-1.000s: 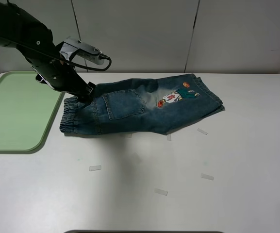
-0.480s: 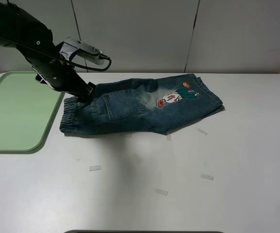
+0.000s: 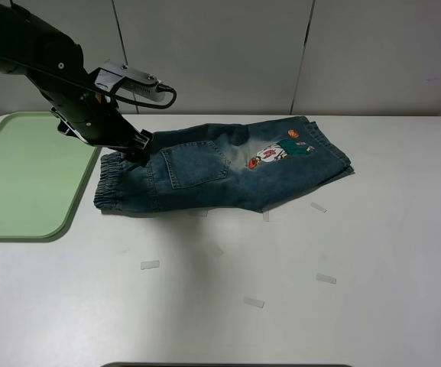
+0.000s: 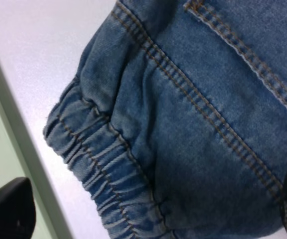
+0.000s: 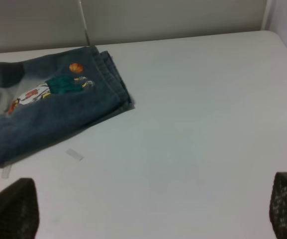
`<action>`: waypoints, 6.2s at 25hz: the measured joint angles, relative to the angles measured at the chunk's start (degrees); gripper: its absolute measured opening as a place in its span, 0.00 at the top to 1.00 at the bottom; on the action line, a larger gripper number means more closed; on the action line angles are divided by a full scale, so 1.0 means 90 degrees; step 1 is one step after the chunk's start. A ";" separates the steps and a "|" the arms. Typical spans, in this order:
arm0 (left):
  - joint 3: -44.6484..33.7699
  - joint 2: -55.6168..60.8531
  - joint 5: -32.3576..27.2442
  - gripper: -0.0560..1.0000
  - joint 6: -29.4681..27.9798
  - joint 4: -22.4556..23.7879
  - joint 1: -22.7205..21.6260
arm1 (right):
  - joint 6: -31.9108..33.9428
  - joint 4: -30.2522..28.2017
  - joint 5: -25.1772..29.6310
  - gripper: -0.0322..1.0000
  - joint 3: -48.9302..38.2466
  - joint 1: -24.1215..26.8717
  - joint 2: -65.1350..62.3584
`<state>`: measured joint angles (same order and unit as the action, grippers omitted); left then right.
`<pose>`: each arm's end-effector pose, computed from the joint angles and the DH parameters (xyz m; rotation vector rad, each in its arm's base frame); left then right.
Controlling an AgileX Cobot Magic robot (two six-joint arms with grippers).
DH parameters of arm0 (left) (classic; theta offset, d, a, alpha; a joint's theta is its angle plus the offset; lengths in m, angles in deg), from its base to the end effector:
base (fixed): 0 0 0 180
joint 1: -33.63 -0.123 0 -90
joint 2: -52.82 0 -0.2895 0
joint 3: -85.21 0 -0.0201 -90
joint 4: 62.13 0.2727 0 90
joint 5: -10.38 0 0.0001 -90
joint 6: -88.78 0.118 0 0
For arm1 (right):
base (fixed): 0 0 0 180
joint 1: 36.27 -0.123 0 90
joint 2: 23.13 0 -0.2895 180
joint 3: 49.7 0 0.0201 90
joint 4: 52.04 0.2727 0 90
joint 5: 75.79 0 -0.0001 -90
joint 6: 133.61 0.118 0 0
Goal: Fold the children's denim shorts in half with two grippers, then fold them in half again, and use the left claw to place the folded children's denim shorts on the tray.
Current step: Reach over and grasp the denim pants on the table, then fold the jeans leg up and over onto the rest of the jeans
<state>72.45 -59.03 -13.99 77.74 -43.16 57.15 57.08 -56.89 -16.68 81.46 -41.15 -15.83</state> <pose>0.3784 -0.1474 0.1544 0.6130 2.4923 0.0604 0.0352 -0.0056 0.2783 0.1044 2.0067 0.0728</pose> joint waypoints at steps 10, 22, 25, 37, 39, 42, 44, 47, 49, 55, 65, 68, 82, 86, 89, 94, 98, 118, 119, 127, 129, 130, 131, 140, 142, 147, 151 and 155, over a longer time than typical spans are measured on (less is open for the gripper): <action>0.0000 0.0073 -0.0534 0.02 -0.0264 -0.0024 0.0000 | 0.0000 0.0020 0.0000 0.29 0.0000 0.0000 0.0000; -0.0089 0.0491 -0.1199 0.02 -0.1963 0.0089 -0.0342 | 0.0000 0.0020 0.0000 0.29 0.0000 0.0000 0.0000; -0.0349 0.0491 -0.0669 0.01 -0.2303 0.0053 -0.0526 | 0.0000 0.0020 0.0000 0.29 0.0000 0.0000 0.0000; -0.0981 -0.0264 0.1482 0.01 -0.2913 -0.0319 -0.0942 | 0.0000 0.0045 0.0000 0.29 0.0000 0.0000 0.0000; -0.0986 -0.0439 0.1728 0.01 -0.2913 -0.0515 -0.0942 | 0.0000 0.0045 0.0000 0.29 0.0000 0.0000 0.0000; -0.0986 -0.0672 0.2044 0.01 -0.2913 -0.0624 -0.0942 | 0.0000 0.0045 0.0000 0.29 0.0000 0.0000 0.0000; -0.0986 -0.0766 0.2228 0.01 -0.2945 -0.0624 -0.0936 | 0.0000 0.0045 0.0000 0.29 0.0000 0.0000 0.0000; -0.0986 -0.0863 0.2345 0.01 -0.3021 -0.0630 -0.0936 | 0.0000 0.0045 0.0000 0.29 0.0000 0.0000 0.0000; -0.0986 -0.0945 0.2397 0.01 -0.3110 -0.0630 -0.0920 | 0.0000 0.0045 0.0000 0.29 0.0000 0.0000 0.0000; -0.0973 -0.1235 0.2745 0.01 -0.3335 -0.0616 -0.0683 | 0.0000 0.0045 0.0000 0.29 0.0000 0.0000 0.0000; -0.0904 -0.1351 0.2786 0.10 -0.3426 -0.0556 -0.0543 | 0.0000 0.0063 0.0000 0.29 0.0000 0.0000 0.0000; -0.0897 -0.1411 0.2796 0.25 -0.3419 -0.0519 -0.0543 | 0.0000 0.0063 0.0000 0.29 0.0000 0.0000 0.0000; -0.0877 -0.1539 0.3010 0.67 -0.3481 -0.0601 -0.0521 | 0.0000 0.0068 0.0000 0.29 0.0000 0.0000 0.0000; -0.0877 -0.1465 0.2886 0.68 -0.3481 -0.0613 -0.0521 | 0.0000 0.0068 0.0000 0.29 0.0000 0.0000 0.0000; -0.0883 -0.1234 0.2392 0.69 -0.3424 -0.0627 -0.0521 | 0.0000 0.0068 0.0000 0.29 0.0000 0.0000 0.0000; -0.0905 -0.0563 0.1311 0.71 -0.3350 -0.0565 -0.0565 | 0.0000 0.0068 0.0000 0.29 0.0000 0.0000 0.0000; -0.0905 -0.0003 0.0666 0.71 -0.3309 -0.0399 -0.0670 | 0.0000 0.0068 0.0000 0.29 0.0000 0.0000 0.0000; -0.0912 0.2552 -0.1764 0.71 -0.2715 0.0016 -0.0738 | 0.0000 0.0068 0.0000 0.29 0.0000 0.0000 0.0000; -0.0912 0.2646 -0.1860 0.71 -0.2709 0.0022 -0.0738 | 0.0000 0.0068 0.0000 0.29 0.0000 0.0000 0.0000; -0.0912 0.2820 -0.1976 0.72 -0.2738 -0.0071 -0.0738 | 0.0000 0.0068 0.0000 0.29 0.0000 0.0000 0.0000; -0.0912 0.2663 -0.1740 0.72 -0.2787 -0.0216 -0.0738 | 0.0000 0.0068 0.0000 0.29 0.0000 0.0000 0.0000; -0.0912 0.2552 -0.1569 0.72 -0.2794 -0.0308 -0.0738 | 0.0000 0.0068 0.0000 0.29 0.0000 0.0000 0.0000; -0.0912 0.2436 -0.1388 0.72 -0.2799 -0.0398 -0.0738 | 0.0000 0.0068 0.0000 0.29 0.0000 0.0000 0.0000; -0.0575 0.1409 -0.0422 0.72 -0.2833 -0.1070 -0.0389 | 0.0000 0.0068 0.0000 0.29 0.0000 0.0000 0.0000; -0.0294 0.1159 -0.0393 0.72 -0.2833 -0.1097 -0.0279 | 0.0000 0.0068 0.0000 0.29 0.0000 0.0000 0.0000; 0.0358 0.0570 -0.0362 0.72 -0.2839 -0.1252 -0.0007 | 0.0000 0.0068 0.0000 0.29 0.0000 0.0000 0.0000; 0.0713 0.0132 -0.0260 0.72 -0.2839 -0.1416 0.0138 | 0.0000 0.0068 0.0000 0.29 0.0000 0.0000 0.0000; 0.0923 -0.0208 -0.0106 0.72 -0.2844 -0.1434 0.0241 | 0.0000 0.0068 0.0000 0.29 0.0000 0.0000 0.0000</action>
<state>80.76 -60.90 -14.94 52.14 -56.06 59.32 57.08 -56.28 -16.68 81.46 -41.15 -15.83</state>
